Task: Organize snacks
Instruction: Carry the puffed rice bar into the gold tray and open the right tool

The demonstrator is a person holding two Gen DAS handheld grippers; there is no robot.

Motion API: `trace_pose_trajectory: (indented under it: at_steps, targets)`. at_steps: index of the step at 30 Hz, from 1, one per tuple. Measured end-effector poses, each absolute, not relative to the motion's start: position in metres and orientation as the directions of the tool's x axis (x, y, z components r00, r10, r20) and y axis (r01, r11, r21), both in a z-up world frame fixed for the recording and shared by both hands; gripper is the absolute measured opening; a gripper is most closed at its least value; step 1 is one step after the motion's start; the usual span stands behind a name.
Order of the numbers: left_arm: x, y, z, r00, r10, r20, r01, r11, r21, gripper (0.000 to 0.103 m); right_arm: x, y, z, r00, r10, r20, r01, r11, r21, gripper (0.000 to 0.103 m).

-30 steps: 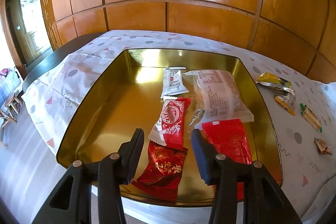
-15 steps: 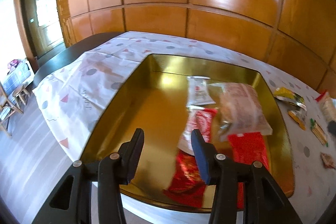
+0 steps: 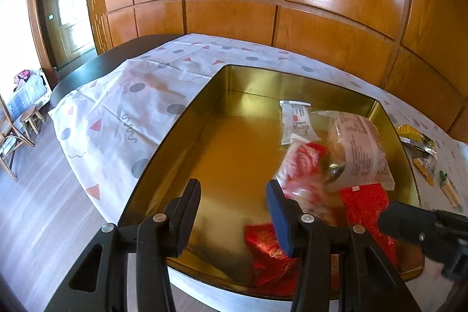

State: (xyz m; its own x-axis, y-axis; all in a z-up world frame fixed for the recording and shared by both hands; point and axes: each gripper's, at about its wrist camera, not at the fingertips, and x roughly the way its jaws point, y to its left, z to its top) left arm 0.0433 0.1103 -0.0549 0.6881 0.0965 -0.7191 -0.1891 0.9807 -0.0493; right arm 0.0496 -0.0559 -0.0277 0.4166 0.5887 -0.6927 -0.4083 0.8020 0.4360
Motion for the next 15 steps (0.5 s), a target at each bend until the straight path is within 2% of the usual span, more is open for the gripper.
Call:
trace_pose_trajectory:
  at_steps: [8,15]
  targets:
    - [0.042,0.100,-0.055,0.686,0.082,-0.723,-0.164,0.986,-0.043,0.048,0.028,-0.062,-0.014,0.537,0.491,-0.686,-0.422,0.860,0.286,0.030]
    - [0.039,0.087,-0.051,0.692,0.054,-0.720,-0.123,0.991,-0.044,0.048,0.023,-0.072,-0.009,0.588,0.446,-0.675,-0.401,0.885,0.236,0.030]
